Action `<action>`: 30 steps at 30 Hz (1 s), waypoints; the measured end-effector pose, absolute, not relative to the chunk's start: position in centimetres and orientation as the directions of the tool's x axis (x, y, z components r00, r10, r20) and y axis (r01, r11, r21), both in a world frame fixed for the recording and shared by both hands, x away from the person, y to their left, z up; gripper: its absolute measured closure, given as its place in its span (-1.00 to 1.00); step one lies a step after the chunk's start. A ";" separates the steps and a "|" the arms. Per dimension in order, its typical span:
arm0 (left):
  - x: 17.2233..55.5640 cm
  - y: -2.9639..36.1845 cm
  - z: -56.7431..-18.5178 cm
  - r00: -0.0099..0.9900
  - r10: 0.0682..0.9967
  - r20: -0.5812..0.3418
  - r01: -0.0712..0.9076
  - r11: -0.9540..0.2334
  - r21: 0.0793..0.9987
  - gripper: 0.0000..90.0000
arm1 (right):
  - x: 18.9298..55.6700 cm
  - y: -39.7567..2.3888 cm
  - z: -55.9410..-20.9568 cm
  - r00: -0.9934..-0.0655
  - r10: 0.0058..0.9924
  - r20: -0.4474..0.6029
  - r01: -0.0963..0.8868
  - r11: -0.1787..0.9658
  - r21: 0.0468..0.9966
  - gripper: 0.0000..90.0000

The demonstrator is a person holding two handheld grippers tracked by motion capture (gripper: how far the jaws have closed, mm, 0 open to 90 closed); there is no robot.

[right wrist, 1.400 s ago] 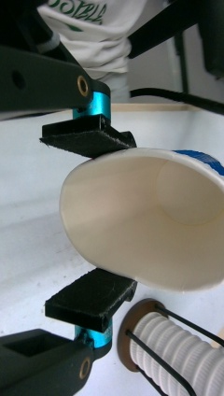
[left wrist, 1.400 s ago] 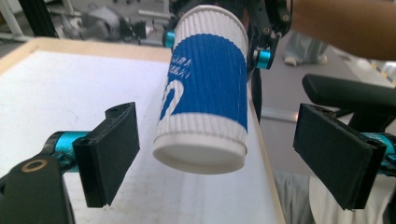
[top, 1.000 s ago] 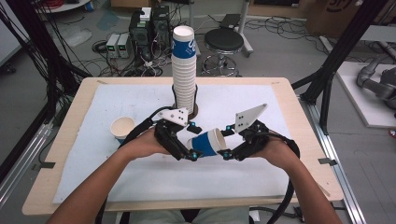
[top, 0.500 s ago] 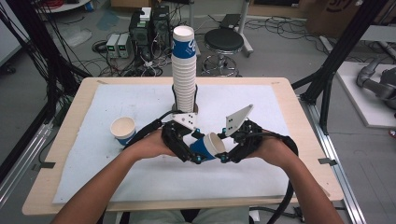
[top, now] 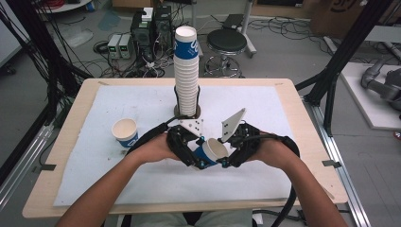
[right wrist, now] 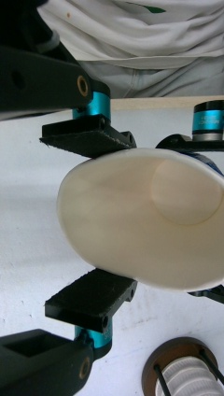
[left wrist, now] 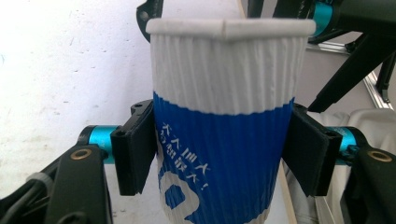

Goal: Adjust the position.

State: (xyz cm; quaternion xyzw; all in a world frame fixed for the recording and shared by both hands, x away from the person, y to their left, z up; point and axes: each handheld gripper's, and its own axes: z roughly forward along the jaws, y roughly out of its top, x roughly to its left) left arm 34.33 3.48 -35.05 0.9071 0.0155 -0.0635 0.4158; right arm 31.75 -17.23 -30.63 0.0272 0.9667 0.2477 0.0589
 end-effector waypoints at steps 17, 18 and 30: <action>34.4 5.8 -36.7 0.993 0.063 -0.100 0.117 -0.433 0.894 -0.36 | 32.6 -21.0 -29.7 -0.968 0.246 0.047 0.183 0.570 0.801 -0.52; 34.4 6.0 -36.8 0.992 0.076 -0.101 0.123 -0.415 0.901 -0.36 | 32.6 -21.3 -29.7 -0.965 0.258 0.055 0.193 0.547 0.815 -0.52; 34.8 8.0 -37.9 0.980 0.179 -0.089 0.131 -0.239 0.962 -0.38 | 32.4 -25.3 -31.4 -0.896 0.439 0.066 0.260 0.397 0.880 -0.52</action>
